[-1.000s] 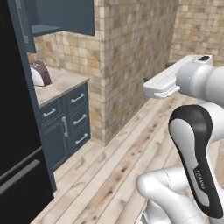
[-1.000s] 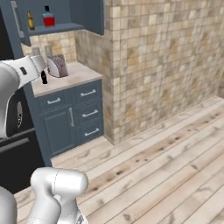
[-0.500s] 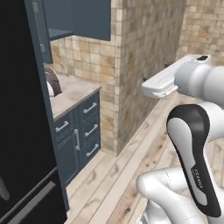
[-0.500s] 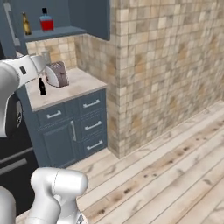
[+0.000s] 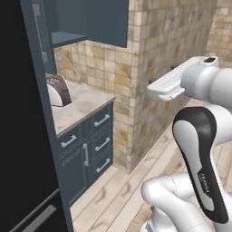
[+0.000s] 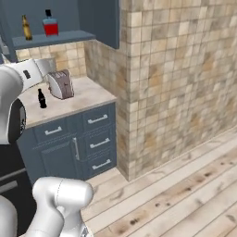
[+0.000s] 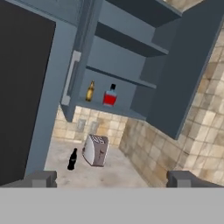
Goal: Sort all alcoholic drinks to one cabinet, and non-alcoholic drinks to the other.
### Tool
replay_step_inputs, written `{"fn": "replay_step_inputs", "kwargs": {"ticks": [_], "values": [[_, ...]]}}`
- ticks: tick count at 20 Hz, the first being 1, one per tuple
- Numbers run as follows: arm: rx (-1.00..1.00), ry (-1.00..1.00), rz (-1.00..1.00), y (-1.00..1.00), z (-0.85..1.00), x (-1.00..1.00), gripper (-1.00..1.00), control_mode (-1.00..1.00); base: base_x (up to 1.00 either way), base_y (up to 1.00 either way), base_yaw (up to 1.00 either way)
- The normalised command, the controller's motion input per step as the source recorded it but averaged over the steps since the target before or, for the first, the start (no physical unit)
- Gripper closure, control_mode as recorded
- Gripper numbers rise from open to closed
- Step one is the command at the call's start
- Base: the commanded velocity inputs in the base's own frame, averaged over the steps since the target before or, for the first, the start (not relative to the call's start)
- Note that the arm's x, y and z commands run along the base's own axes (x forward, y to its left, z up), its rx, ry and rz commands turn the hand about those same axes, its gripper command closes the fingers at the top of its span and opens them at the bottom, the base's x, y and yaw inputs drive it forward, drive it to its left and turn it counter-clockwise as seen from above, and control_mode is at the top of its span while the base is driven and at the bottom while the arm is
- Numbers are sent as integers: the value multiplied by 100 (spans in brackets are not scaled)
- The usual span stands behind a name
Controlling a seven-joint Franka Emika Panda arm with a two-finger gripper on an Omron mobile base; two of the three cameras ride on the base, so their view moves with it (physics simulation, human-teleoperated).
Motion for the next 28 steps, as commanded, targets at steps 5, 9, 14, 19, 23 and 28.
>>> {"fn": "replay_step_inputs", "kwargs": {"ticks": [5,9,14,19,23,28], "values": [[0,0,0,0,0,0,-100,100,54,-10,29],[0,0,0,0,0,0,-100,100,49,-17,32],[0,0,0,0,0,0,-100,100,47,-21,34],[0,0,0,0,0,0,-100,100,47,-33,36],[0,0,0,0,0,0,-100,100,59,-29,35],[0,0,0,0,0,0,-100,100,65,-25,32]]}}
